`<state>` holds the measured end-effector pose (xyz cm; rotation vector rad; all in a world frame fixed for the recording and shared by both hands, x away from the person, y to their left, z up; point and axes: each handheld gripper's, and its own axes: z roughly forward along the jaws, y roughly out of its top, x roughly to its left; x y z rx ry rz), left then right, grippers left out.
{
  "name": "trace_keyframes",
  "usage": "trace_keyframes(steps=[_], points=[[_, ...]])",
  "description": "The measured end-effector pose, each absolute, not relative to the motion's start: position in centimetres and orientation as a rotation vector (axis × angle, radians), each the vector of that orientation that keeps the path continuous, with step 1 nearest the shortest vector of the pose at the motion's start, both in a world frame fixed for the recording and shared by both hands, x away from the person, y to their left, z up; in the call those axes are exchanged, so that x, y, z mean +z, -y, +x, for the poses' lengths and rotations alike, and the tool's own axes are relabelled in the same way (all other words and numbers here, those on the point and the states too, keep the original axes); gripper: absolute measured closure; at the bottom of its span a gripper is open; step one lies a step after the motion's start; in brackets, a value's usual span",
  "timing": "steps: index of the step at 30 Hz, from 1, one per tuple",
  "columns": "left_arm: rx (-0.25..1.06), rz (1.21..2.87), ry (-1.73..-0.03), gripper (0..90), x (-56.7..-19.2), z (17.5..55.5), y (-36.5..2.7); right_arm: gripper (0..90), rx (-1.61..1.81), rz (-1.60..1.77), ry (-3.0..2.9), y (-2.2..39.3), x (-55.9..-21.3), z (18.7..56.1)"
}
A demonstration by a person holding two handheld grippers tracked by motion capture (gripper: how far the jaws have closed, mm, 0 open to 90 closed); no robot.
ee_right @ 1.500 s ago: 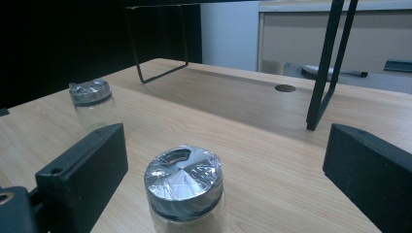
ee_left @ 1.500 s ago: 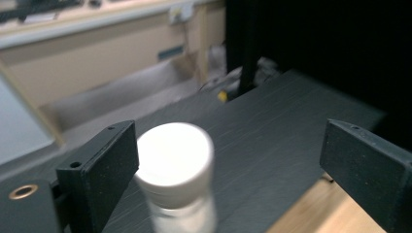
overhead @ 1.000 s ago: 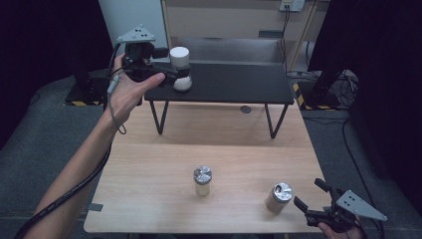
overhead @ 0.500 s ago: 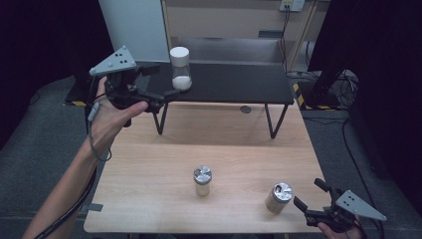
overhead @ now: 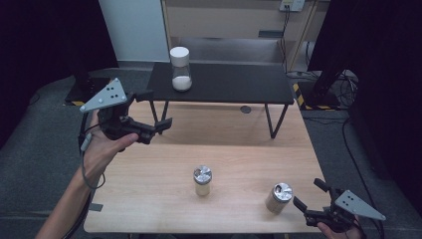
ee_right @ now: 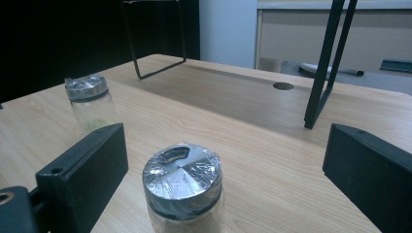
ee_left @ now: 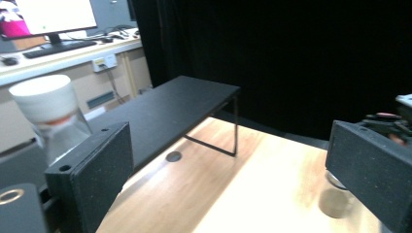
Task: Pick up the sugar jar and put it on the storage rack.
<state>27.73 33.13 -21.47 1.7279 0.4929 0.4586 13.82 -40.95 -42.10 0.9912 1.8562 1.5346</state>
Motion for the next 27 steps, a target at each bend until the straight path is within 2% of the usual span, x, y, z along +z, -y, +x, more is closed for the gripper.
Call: trace_keyframes(steps=[27], points=[[0.513, 1.733, -0.587, 1.5, -28.9, 23.6, -35.8, 3.4, 1.530, 0.995, -1.858, 40.9, -42.1, 13.8]])
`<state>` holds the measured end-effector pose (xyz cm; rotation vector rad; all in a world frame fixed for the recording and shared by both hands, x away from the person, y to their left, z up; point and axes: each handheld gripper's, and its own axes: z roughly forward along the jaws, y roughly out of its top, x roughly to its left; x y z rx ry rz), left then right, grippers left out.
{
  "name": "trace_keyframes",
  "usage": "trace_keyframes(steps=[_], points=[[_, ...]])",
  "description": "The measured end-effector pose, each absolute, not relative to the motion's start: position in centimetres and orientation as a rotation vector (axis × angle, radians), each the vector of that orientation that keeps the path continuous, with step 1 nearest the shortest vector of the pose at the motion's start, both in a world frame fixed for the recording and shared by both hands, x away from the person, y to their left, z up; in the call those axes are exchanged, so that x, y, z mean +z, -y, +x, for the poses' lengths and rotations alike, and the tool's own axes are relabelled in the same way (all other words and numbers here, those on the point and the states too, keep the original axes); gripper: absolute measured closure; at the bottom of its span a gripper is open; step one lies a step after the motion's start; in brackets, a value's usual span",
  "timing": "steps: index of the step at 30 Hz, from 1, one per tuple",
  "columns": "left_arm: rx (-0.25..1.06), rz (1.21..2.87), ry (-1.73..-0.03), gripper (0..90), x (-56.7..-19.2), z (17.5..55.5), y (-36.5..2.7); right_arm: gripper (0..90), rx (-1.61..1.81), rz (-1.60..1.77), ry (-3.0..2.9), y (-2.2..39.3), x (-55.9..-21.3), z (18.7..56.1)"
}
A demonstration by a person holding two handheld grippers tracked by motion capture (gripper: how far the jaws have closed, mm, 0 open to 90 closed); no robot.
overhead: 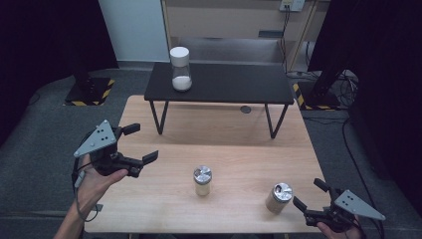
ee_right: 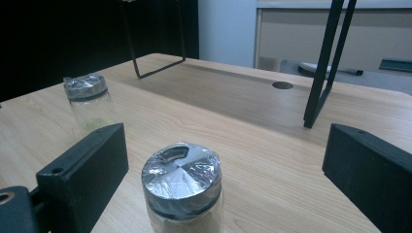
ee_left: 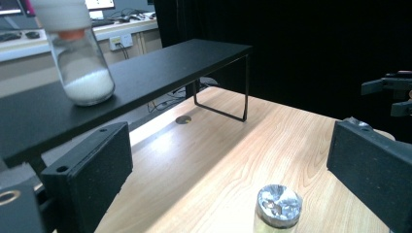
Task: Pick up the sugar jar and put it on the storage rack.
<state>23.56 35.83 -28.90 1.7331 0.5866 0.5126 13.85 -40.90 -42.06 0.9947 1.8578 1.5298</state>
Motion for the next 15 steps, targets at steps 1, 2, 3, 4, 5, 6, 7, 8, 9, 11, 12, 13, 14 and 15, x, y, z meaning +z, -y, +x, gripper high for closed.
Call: trace_keyframes(steps=[1, 2, 3, 4, 5, 6, 7, 8, 9, 11, 12, 13, 14, 15], points=[[0.513, 1.735, -0.590, 1.5, -29.2, 23.5, -35.9, 3.4, 1.530, 0.996, -1.858, 40.9, -42.1, 13.9], [0.512, 1.732, -0.596, 1.5, -29.4, 23.4, -35.9, 3.4, 1.529, 0.995, -1.858, 40.9, -42.1, 13.9], [0.514, 1.734, -0.601, 1.5, -29.7, 23.4, -36.0, 3.4, 1.529, 0.995, -1.859, 40.9, -42.1, 13.9], [0.516, 1.744, -0.606, 1.5, -29.8, 23.3, -36.1, 3.4, 1.528, 0.994, -1.859, 40.9, -42.0, 13.9], [0.516, 1.744, -0.616, 1.5, -30.1, 23.2, -36.1, 3.4, 1.528, 0.994, -1.859, 40.9, -42.0, 13.8], [0.513, 1.743, -0.621, 1.5, -30.4, 23.1, -36.3, 3.4, 1.528, 0.994, -1.859, 40.9, -42.0, 13.8], [0.507, 1.740, -0.627, 1.6, -30.7, 23.1, -36.4, 3.4, 1.528, 0.993, -1.859, 40.9, -42.0, 13.8], [0.506, 1.745, -0.634, 1.5, -30.9, 23.1, -36.5, 3.4, 1.528, 0.993, -1.859, 40.9, -42.0, 13.8], [0.506, 1.743, -0.645, 1.5, -31.4, 22.9, -36.6, 3.4, 1.527, 0.993, -1.859, 40.9, -42.0, 13.8], [0.501, 1.745, -0.659, 1.6, -32.0, 22.7, -36.8, 3.4, 1.527, 0.992, -1.858, 40.9, -42.1, 13.8], [0.505, 1.745, -0.668, 1.6, -32.3, 22.5, -36.8, 3.4, 1.527, 0.993, -1.858, 40.9, -42.0, 13.8], [0.505, 1.748, -0.676, 1.6, -32.8, 22.4, -37.0, 3.4, 1.527, 0.994, -1.859, 40.9, -42.0, 13.8], [0.500, 1.746, -0.683, 1.6, -33.0, 22.3, -37.1, 3.4, 1.526, 0.994, -1.859, 40.9, -42.0, 13.8], [0.490, 1.744, -0.694, 1.6, -33.5, 22.2, -37.3, 3.4, 1.526, 0.995, -1.860, 40.9, -42.0, 13.8]])
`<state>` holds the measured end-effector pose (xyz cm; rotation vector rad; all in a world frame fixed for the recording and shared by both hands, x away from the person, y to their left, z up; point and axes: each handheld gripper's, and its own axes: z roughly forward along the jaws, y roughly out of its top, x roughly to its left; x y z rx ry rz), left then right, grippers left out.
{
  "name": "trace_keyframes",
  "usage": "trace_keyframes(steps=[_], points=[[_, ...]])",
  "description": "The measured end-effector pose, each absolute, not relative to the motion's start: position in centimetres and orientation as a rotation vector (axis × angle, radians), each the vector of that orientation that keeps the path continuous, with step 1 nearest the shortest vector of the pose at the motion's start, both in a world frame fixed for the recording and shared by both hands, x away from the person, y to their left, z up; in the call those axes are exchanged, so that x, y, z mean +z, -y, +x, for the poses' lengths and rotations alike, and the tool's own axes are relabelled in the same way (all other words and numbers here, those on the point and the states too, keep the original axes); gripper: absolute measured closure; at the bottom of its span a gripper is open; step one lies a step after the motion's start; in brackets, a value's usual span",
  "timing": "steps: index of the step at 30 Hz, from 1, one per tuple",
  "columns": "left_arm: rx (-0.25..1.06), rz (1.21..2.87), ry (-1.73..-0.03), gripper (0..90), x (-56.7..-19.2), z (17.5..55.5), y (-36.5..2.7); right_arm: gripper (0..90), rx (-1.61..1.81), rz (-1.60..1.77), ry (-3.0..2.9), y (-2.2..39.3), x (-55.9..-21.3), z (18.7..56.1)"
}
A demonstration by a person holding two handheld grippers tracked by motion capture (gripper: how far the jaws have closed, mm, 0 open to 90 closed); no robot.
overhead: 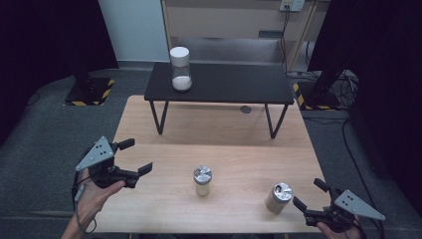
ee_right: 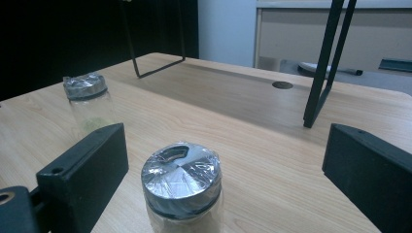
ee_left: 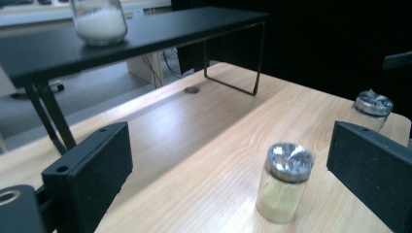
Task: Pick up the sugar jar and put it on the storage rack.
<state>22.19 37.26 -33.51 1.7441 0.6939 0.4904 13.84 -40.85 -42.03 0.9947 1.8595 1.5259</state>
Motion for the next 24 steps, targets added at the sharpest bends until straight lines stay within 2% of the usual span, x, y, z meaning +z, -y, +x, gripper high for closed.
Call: trace_keyframes(steps=[24], points=[[0.496, 1.704, -0.760, 2.8, -39.9, 20.3, -37.8, 3.5, 1.522, 0.999, -1.861, 40.8, -42.0, 13.9]])
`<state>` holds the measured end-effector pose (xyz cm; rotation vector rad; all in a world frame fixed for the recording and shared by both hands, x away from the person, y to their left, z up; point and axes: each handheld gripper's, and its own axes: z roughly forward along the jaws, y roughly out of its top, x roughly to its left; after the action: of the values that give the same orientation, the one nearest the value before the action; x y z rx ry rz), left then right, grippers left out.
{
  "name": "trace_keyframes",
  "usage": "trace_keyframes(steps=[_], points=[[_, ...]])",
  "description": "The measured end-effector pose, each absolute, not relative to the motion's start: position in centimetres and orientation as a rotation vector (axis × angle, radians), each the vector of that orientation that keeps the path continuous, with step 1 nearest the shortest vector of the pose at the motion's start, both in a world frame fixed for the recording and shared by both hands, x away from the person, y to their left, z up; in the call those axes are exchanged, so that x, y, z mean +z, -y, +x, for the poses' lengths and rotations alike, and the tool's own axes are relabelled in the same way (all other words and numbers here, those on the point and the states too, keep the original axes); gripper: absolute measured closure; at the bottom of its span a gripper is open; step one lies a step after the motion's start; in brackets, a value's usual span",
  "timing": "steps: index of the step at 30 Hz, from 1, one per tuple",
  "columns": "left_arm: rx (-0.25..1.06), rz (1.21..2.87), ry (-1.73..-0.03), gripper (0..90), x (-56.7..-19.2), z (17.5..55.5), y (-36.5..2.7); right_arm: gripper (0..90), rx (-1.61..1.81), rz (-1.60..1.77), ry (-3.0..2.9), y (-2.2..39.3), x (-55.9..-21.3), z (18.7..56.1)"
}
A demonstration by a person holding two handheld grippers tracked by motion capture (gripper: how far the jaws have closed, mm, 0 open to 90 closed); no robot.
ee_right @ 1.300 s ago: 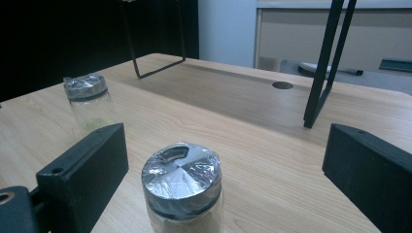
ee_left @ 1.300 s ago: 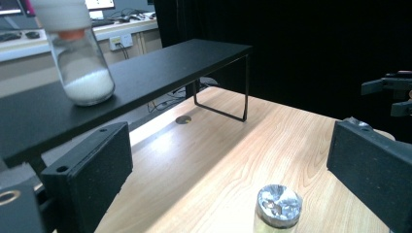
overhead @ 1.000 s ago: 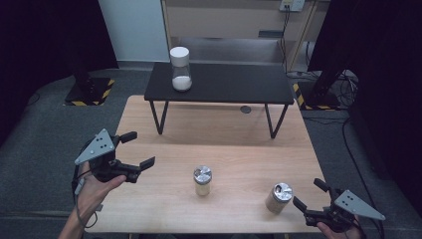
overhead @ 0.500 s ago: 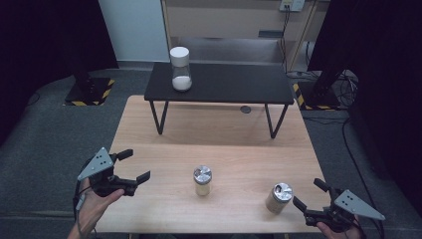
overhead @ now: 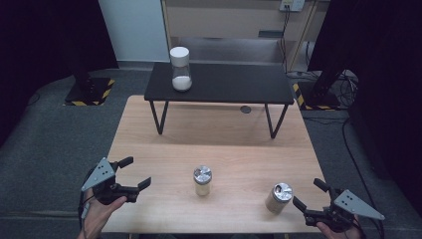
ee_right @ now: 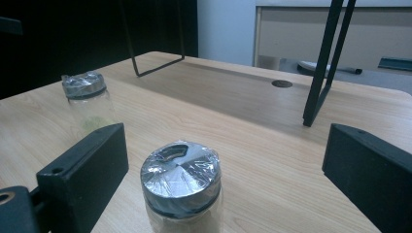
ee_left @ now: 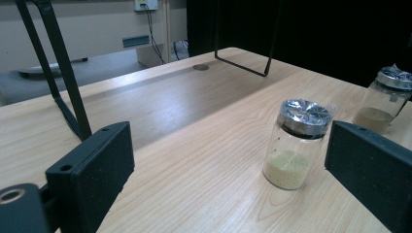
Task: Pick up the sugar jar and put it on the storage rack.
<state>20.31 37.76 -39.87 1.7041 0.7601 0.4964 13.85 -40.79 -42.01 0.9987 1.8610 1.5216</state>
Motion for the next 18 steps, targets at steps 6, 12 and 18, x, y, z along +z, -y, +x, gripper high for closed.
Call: trace_keyframes(steps=[6, 12, 18], points=[[0.506, 1.707, -0.717, 2.7, -40.9, 20.2, -37.8, 3.5, 1.523, 0.994, -1.858, 40.8, -42.0, 13.8], [0.496, 1.710, -0.728, 2.7, -41.5, 20.1, -38.1, 3.5, 1.527, 0.994, -1.861, 40.9, -42.1, 13.9], [0.481, 1.703, -0.722, 2.8, -42.1, 20.3, -38.5, 3.5, 1.528, 0.990, -1.867, 40.8, -42.0, 14.0]])
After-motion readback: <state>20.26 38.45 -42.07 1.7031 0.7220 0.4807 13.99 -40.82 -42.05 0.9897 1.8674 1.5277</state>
